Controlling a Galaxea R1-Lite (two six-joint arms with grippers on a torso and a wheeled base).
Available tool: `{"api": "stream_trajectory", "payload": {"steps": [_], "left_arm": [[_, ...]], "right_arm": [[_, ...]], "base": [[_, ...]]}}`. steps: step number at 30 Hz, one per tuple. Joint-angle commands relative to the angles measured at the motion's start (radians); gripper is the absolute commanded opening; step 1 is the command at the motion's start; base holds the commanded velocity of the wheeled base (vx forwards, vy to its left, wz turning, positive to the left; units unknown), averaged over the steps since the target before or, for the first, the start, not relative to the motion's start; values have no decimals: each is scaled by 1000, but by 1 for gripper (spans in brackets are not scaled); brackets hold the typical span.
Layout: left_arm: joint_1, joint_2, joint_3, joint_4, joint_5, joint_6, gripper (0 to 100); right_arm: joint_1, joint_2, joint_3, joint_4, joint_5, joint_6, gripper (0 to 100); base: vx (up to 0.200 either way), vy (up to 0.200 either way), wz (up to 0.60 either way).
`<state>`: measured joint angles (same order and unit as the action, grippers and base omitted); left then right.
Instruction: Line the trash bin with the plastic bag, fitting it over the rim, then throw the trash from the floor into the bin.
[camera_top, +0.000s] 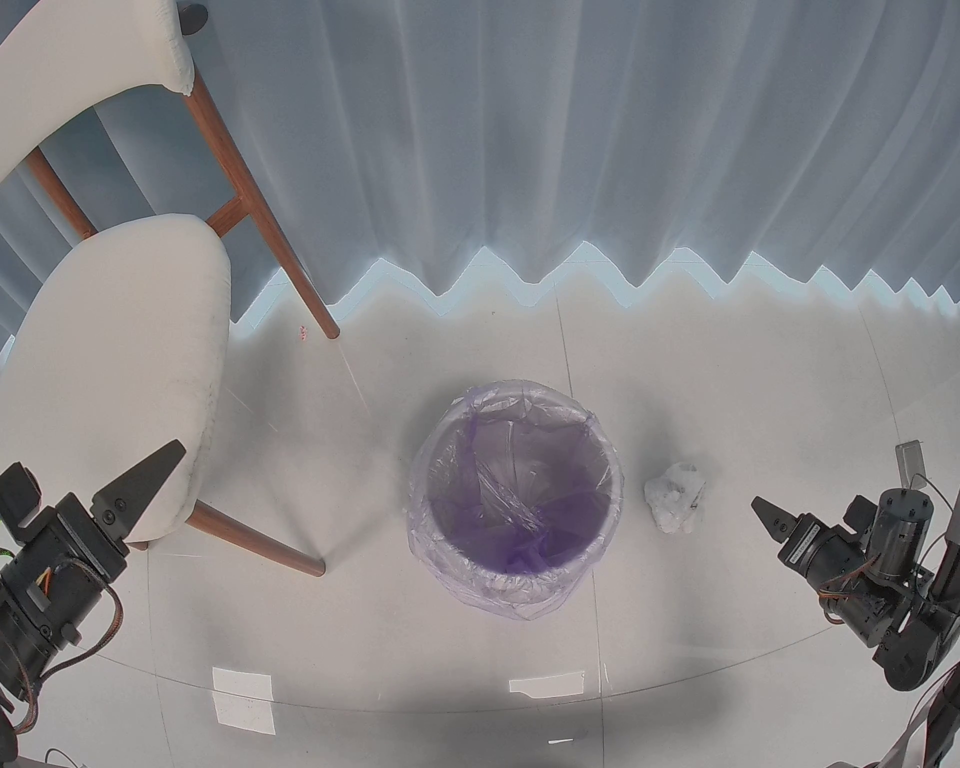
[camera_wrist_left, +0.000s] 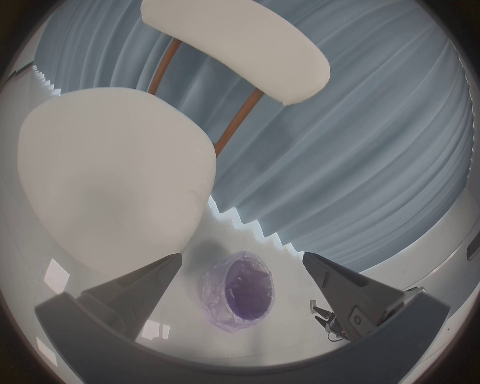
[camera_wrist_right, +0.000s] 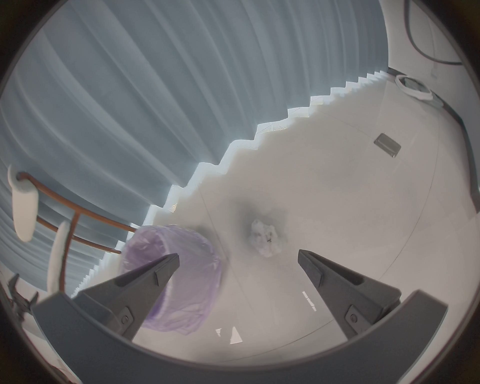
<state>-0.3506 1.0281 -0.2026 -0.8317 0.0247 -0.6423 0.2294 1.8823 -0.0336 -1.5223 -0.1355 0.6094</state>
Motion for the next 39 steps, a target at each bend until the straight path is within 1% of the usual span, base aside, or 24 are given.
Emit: {"api": "stream_trajectory", "payload": {"steps": [1, 6, 9, 14, 19, 20, 24, 26, 27, 29, 32, 39], "left_arm": [[47, -45, 12, -3, 1, 9, 100], [56, -45, 22, -3, 1, 32, 100], [62, -48, 35, -3, 0, 36, 100], [96, -54, 80, -7, -2, 89, 100], [110, -54, 88, -10, -2, 93, 100], [111, -54, 88, -7, -2, 93, 100], [111, -52, 88, -10, -2, 95, 100], [111, -52, 88, -10, -2, 95, 100], [111, -52, 88, -10, -2, 95, 100], [113, -52, 89, -9, -2, 95, 100], [113, -52, 89, -9, -2, 96, 100], [111, -51, 86, -14, -3, 107, 100]], "right_arm": [[-65, 152, -81, -2, 25, -82, 100], [-74, 259, -167, -4, 48, -160, 100], [-81, 293, -215, 4, 54, -171, 100], [-113, 393, -321, 5, 93, -192, 100], [-136, 457, -396, 7, 116, -226, 100], [-140, 482, -434, 11, 122, -235, 100], [-140, 515, -496, 56, 123, -237, 100], [-140, 529, -563, 113, 123, -238, 100], [-140, 529, -566, 114, 123, -237, 100], [-140, 547, -646, 172, 123, -243, 100], [-142, 564, -698, 214, 123, -252, 100], [-142, 624, -873, 361, 129, -313, 100]], "base": [[0, 0, 0], [0, 0, 0], [0, 0, 0], [0, 0, 0], [0, 0, 0], [0, 0, 0], [0, 0, 0], [0, 0, 0], [0, 0, 0], [0, 0, 0], [0, 0, 0], [0, 0, 0]]}}
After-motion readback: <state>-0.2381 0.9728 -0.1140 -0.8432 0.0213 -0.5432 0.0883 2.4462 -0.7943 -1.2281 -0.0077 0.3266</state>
